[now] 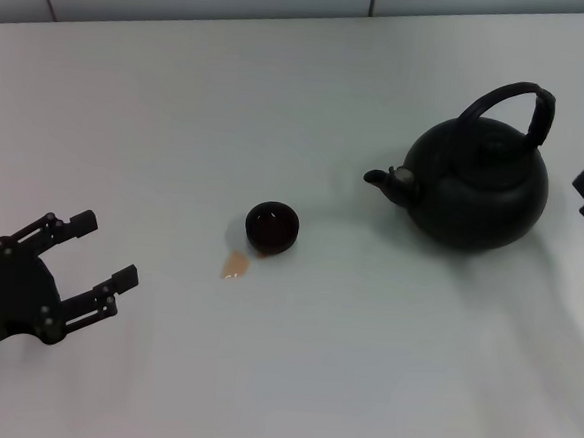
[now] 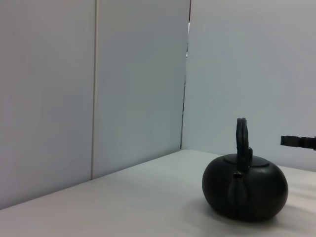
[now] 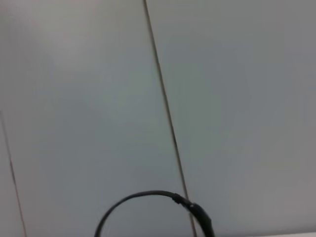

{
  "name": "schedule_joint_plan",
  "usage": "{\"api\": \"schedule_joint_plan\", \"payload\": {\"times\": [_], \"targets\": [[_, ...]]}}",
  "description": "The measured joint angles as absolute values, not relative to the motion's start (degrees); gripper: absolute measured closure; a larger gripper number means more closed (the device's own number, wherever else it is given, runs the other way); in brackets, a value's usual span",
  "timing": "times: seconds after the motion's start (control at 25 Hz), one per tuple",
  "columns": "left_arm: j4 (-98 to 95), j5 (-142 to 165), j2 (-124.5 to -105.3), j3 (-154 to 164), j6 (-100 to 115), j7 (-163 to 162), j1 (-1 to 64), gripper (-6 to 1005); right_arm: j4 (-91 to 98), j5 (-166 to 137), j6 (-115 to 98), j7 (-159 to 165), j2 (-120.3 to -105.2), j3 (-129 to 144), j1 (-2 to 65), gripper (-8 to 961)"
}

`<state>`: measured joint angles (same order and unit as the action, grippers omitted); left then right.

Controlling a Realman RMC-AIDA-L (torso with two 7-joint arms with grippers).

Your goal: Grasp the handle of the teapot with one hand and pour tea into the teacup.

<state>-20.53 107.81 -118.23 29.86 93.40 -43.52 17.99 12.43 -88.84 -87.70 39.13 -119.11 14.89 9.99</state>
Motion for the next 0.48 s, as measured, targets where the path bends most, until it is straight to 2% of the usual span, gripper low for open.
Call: {"api": "schedule_joint_plan", "payload": {"times": [0.28,0.48], "targets": [[-20.6,108.0,-118.01,30.8,93.7,-43.9,18.3,194,20.1,-101.2,-100.2,41.5,-117.81,18.7,8.7,292],[-21.5,108.1,-117.47,33.9,93.9,-45.9,19.3,194,31.1,-114.7,-104.4,51.2,-117.52,18.9,12.2,292]]}}
